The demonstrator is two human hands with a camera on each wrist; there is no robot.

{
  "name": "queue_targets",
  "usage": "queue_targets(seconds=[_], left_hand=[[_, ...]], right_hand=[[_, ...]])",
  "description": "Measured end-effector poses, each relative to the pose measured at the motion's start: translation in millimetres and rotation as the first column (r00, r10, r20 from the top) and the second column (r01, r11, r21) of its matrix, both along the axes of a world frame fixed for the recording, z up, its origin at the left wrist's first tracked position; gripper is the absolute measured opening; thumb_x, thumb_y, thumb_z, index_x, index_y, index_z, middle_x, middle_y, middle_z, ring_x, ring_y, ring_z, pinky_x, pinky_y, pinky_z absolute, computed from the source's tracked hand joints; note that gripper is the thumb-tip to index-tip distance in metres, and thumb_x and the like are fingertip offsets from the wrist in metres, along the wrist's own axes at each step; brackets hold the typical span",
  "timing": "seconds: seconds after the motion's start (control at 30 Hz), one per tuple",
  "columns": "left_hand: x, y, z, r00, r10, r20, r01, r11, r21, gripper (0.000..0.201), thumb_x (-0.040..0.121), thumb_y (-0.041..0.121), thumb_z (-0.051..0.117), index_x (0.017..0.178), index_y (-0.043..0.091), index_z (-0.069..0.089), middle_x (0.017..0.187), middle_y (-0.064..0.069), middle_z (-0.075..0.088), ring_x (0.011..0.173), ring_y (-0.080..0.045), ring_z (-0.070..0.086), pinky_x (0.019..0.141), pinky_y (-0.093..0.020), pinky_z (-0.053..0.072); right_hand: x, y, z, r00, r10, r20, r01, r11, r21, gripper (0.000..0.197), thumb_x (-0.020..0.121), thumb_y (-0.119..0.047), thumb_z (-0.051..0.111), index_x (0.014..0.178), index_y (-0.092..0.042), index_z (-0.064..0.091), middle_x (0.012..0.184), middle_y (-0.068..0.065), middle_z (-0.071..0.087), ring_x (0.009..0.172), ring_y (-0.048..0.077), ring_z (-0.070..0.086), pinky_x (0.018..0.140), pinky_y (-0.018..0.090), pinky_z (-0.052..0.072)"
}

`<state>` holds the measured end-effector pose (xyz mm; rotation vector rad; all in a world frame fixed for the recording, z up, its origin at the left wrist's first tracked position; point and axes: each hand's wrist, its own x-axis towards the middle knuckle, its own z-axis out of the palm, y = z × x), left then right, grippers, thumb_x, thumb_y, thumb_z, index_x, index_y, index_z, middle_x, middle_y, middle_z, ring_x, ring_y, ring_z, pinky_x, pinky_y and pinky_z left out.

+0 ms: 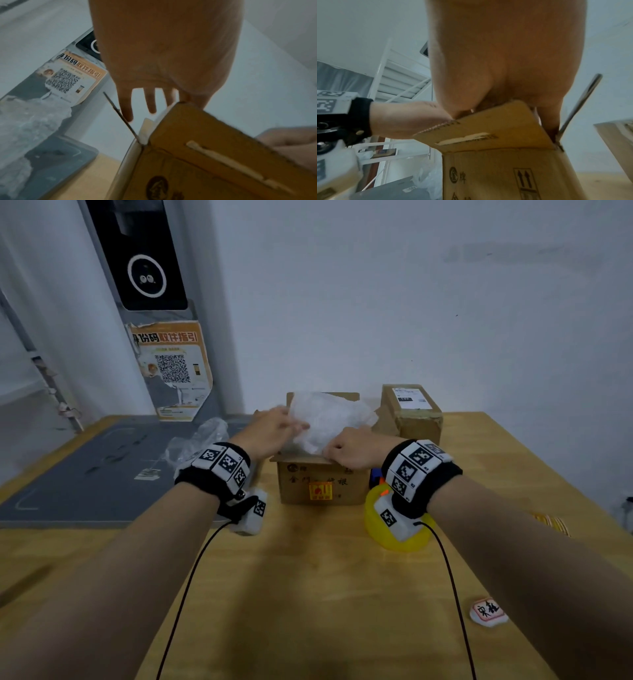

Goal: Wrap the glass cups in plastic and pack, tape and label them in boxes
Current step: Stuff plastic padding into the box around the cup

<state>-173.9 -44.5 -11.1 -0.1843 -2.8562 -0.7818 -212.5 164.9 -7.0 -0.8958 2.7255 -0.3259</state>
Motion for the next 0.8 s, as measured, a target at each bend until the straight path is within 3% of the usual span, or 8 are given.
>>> queue_targets(seconds=[0.07, 0.17, 0.23, 0.33, 0.5, 0.63, 0.7, 0.8], left_hand=[[-6, -5, -9, 0.981, 0.027, 0.193, 0.003, 0.988, -0.152, 0.034, 0.105, 0.031, 0.056, 0.135, 0.021, 0.067, 0.134, -0.006, 0.065, 0.126, -0.026, 0.057, 0.105, -0.034, 0.042], [-12, -11, -20, 0.954, 0.054, 0.294, -0.007, 0.987, -0.158, 0.038, 0.104, 0.048, 0.051, 0.093, 0.022, 0.077, 0.095, -0.005, 0.073, 0.097, -0.026, 0.066, 0.087, -0.037, 0.047], [-17, -11, -22, 0.947, 0.099, 0.306, -0.043, 0.982, -0.184, 0.046, 0.100, 0.059, 0.048, 0.073, 0.027, 0.066, 0.087, -0.002, 0.065, 0.094, -0.026, 0.063, 0.094, -0.041, 0.047], [-20, -10, -24, 0.938, 0.128, 0.323, -0.043, 0.966, -0.256, 0.042, 0.095, 0.068, 0.044, 0.076, 0.036, 0.063, 0.107, -0.001, 0.057, 0.117, -0.029, 0.055, 0.108, -0.054, 0.040], [-14, -14, -34, 0.954, 0.201, 0.222, -0.158, 0.968, -0.197, 0.052, 0.094, 0.068, 0.053, 0.133, 0.034, 0.063, 0.154, 0.000, 0.024, 0.147, -0.029, 0.021, 0.122, -0.057, 0.020], [-15, -11, -35, 0.961, 0.182, 0.208, -0.145, 0.972, -0.183, 0.053, 0.086, 0.074, 0.054, 0.110, 0.032, 0.075, 0.147, 0.005, 0.039, 0.141, -0.023, 0.028, 0.119, -0.056, 0.025], [-19, -8, -33, 0.956, 0.172, 0.238, -0.136, 0.978, -0.160, 0.062, 0.080, 0.078, 0.051, 0.092, 0.025, 0.081, 0.124, 0.002, 0.065, 0.124, -0.021, 0.051, 0.110, -0.053, 0.040], [-22, -1, -32, 0.950, 0.194, 0.244, -0.155, 0.973, -0.173, 0.053, 0.090, 0.073, 0.051, 0.073, 0.029, 0.076, 0.098, 0.000, 0.065, 0.121, -0.027, 0.051, 0.104, -0.050, 0.046]], right_hand=[[0, 0, 3, 0.998, -0.019, -0.060, 0.028, 0.990, 0.141, 0.037, 0.110, -0.039, 0.036, 0.108, -0.028, 0.072, 0.123, 0.009, 0.052, 0.122, 0.032, 0.040, 0.111, 0.052, 0.033], [-3, 0, 5, 0.996, -0.040, -0.085, 0.055, 0.981, 0.186, 0.047, 0.110, -0.049, 0.032, 0.139, -0.028, 0.062, 0.162, 0.013, 0.023, 0.150, 0.042, 0.015, 0.122, 0.056, 0.018], [-8, -1, 0, 0.995, -0.070, -0.064, 0.078, 0.988, 0.135, 0.053, 0.110, -0.053, 0.029, 0.128, -0.017, 0.063, 0.151, 0.014, 0.040, 0.141, 0.035, 0.037, 0.122, 0.057, 0.020], [-11, -2, -13, 0.985, -0.165, -0.058, 0.173, 0.972, 0.157, 0.060, 0.107, -0.061, 0.022, 0.134, -0.016, 0.049, 0.140, 0.014, 0.057, 0.133, 0.033, 0.049, 0.123, 0.059, 0.007], [-3, 2, -20, 0.970, -0.212, -0.117, 0.231, 0.953, 0.196, 0.063, 0.104, -0.067, 0.018, 0.156, -0.035, 0.030, 0.165, 0.020, 0.024, 0.153, 0.038, 0.016, 0.121, 0.054, 0.010], [-13, 0, -23, 0.979, -0.180, -0.090, 0.199, 0.937, 0.286, 0.069, 0.104, -0.066, 0.006, 0.151, -0.039, 0.048, 0.167, 0.008, 0.030, 0.155, 0.032, 0.010, 0.119, 0.061, 0.008], [-17, 0, -23, 0.982, -0.164, -0.093, 0.185, 0.936, 0.300, 0.073, 0.103, -0.068, 0.005, 0.146, -0.036, 0.055, 0.165, 0.007, 0.033, 0.155, 0.033, 0.008, 0.119, 0.062, 0.006], [-18, 1, -24, 0.985, -0.142, -0.096, 0.164, 0.940, 0.298, 0.075, 0.102, -0.070, 0.004, 0.145, -0.036, 0.056, 0.163, 0.007, 0.038, 0.155, 0.032, 0.012, 0.118, 0.061, 0.005]])
